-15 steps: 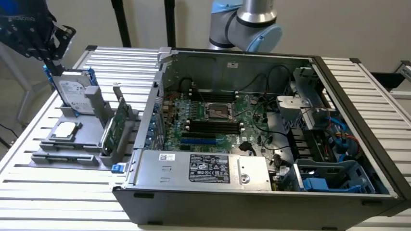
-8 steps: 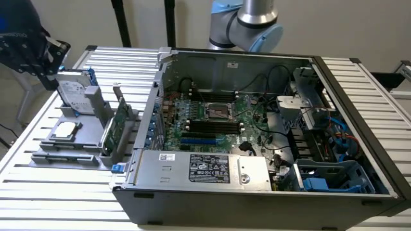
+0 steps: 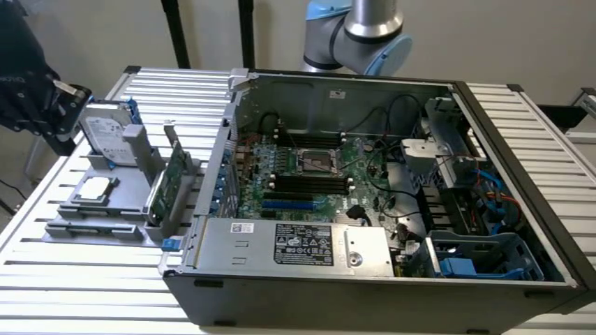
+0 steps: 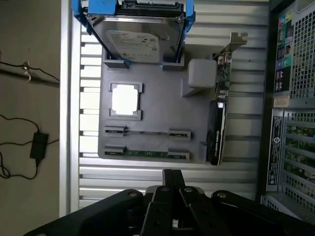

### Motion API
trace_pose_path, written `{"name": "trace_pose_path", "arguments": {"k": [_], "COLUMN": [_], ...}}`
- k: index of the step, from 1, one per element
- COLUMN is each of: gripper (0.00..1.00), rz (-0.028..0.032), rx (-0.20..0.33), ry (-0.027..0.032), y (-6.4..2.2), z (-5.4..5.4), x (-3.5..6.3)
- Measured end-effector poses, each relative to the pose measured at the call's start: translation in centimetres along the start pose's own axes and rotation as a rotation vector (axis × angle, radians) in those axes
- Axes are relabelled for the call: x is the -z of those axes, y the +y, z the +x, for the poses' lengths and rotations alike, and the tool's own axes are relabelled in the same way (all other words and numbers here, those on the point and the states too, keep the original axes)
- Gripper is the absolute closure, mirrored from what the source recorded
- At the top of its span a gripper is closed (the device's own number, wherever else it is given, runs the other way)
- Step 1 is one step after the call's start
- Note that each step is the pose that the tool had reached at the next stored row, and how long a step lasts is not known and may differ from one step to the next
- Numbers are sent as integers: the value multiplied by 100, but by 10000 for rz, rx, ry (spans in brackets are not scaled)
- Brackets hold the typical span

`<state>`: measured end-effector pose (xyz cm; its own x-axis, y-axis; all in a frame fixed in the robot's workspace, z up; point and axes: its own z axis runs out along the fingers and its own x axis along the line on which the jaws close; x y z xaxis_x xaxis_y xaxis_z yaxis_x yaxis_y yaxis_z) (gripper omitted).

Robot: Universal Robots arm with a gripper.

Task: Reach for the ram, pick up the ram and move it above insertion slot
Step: 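Reach for the ram, then pick up the ram and move it above insertion slot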

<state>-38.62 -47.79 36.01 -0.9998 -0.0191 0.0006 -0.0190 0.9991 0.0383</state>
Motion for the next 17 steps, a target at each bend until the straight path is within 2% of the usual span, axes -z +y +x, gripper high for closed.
{"name": "trace_pose_path", "arguments": {"k": [5, 10, 17], "gripper": [89, 89, 89], "rz": [2, 26, 27], "rx": [-68, -88, 1060], "ry": [0, 1, 44], "y": [-28, -31, -31], "z": [47, 52, 54], "x": [-62, -76, -91]}}
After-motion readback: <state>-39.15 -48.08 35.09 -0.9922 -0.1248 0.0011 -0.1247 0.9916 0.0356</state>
